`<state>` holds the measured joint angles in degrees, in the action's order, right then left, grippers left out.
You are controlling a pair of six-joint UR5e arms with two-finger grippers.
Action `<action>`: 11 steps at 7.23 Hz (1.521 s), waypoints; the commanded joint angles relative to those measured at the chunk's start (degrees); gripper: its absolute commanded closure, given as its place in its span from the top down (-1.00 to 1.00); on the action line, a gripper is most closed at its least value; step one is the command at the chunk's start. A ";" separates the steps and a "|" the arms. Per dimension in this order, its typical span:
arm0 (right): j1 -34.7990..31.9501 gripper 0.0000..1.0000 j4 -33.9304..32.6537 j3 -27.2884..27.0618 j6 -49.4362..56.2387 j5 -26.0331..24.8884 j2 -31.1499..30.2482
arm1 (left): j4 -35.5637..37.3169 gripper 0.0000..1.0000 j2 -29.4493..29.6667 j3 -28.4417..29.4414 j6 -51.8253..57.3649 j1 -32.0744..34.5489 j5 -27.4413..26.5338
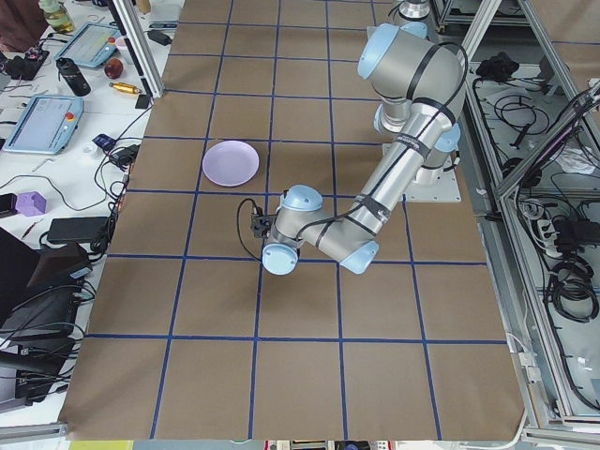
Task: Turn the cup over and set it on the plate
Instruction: 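Lift the cup with the left gripper, turning it upright toward the plate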
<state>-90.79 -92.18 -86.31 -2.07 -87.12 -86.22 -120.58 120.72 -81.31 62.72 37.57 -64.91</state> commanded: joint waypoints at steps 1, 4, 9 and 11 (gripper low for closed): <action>0.00 1.00 -0.01 0.00 -0.04 0.02 0.00 | -2.64 -1.00 -3.10 4.39 -2.85 5.29 -0.03; 0.00 1.00 -0.01 0.00 -0.04 0.02 0.00 | 0.41 -1.00 -8.91 4.49 -8.47 14.96 -5.48; 0.00 1.00 -0.01 0.00 0.05 0.02 0.00 | 18.42 -1.00 -12.35 3.71 -29.39 31.22 -11.02; 0.00 1.00 -0.01 0.00 -0.04 0.02 0.00 | 27.54 -1.00 -10.25 2.75 -33.52 36.57 -15.48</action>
<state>-90.79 -92.20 -86.31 -2.04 -87.10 -86.22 -98.85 109.40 -77.88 32.10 70.62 -77.57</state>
